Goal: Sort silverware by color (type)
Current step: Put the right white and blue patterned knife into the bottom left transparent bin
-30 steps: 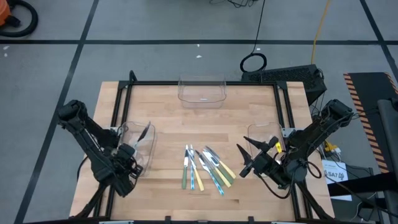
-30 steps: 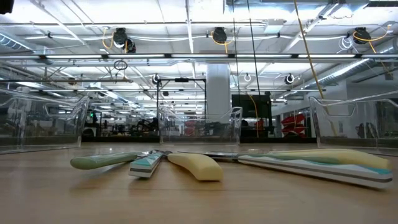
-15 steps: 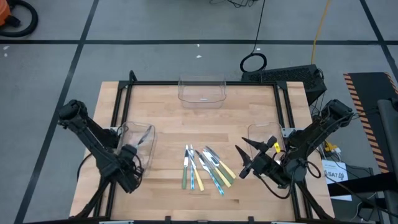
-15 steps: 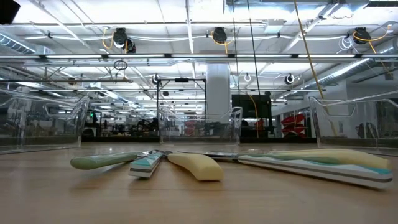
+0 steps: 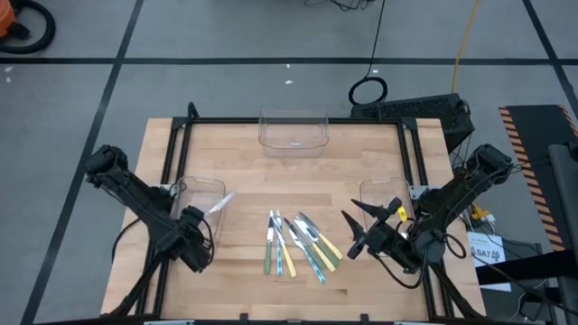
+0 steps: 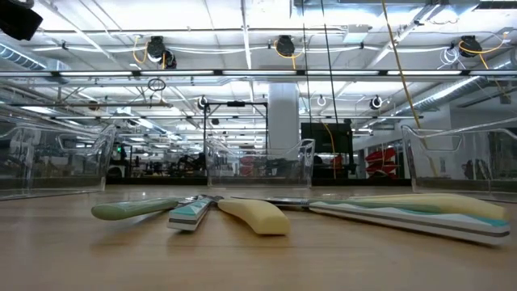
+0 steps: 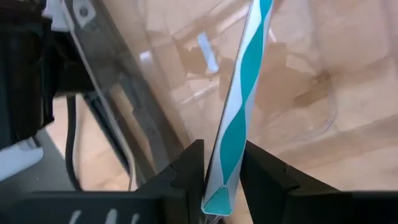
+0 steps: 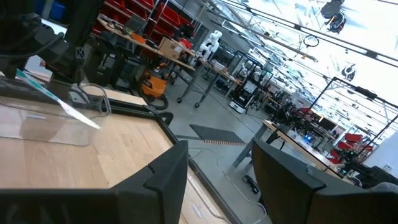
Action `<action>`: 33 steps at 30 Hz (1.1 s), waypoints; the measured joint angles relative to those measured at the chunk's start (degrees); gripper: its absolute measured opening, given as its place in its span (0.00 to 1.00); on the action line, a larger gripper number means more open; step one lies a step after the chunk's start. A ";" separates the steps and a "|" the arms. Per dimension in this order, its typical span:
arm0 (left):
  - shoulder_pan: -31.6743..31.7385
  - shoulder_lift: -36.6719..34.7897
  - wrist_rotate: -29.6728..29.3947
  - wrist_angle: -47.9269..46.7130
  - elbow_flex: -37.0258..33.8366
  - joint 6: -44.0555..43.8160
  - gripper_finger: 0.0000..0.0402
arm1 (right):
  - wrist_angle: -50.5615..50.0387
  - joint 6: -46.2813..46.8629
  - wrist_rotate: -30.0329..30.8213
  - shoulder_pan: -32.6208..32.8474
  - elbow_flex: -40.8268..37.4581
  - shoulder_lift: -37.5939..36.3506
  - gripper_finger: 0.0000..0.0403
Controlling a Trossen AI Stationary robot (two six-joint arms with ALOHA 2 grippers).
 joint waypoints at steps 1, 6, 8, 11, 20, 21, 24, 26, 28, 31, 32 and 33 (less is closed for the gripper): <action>-0.22 0.00 0.33 0.03 0.00 -0.04 0.23 | -0.01 0.00 0.00 0.00 0.00 0.00 0.42; -1.08 0.00 0.44 -0.88 0.00 0.42 0.17 | 0.00 0.00 0.02 0.02 0.00 0.00 0.42; -2.00 0.00 -0.23 -1.05 0.00 0.00 0.16 | -0.01 0.00 0.02 0.00 0.00 0.00 0.42; -3.15 0.00 -0.36 -1.47 0.00 -0.26 0.16 | -0.01 0.00 0.02 0.00 0.00 0.00 0.42; -5.63 -0.03 0.39 0.27 0.00 -3.98 0.19 | 0.00 0.00 0.04 0.00 0.00 0.00 0.42; -5.79 -0.03 0.44 0.70 0.00 -3.87 0.20 | -0.01 0.00 0.04 0.00 0.00 0.00 0.42; -6.01 -0.04 0.52 0.27 0.00 -4.12 0.23 | -0.01 0.00 0.04 0.02 0.00 0.00 0.42; -6.01 -0.04 0.68 0.30 0.00 -4.45 0.24 | -0.01 0.00 0.04 0.02 0.00 0.00 0.42; -5.98 -0.04 0.64 0.22 0.00 -4.33 0.24 | -0.01 0.00 0.04 0.02 0.00 0.00 0.42; -5.97 -0.04 -0.25 -0.03 0.00 -4.16 0.25 | -0.01 0.00 0.04 0.02 0.00 0.00 0.42; -5.97 -0.04 -0.75 -0.03 0.00 -3.79 0.25 | -0.01 0.00 0.04 0.02 0.00 0.00 0.42; -5.97 -0.04 -1.30 -0.03 0.00 -3.40 0.25 | -0.01 0.00 0.04 0.02 0.00 0.00 0.42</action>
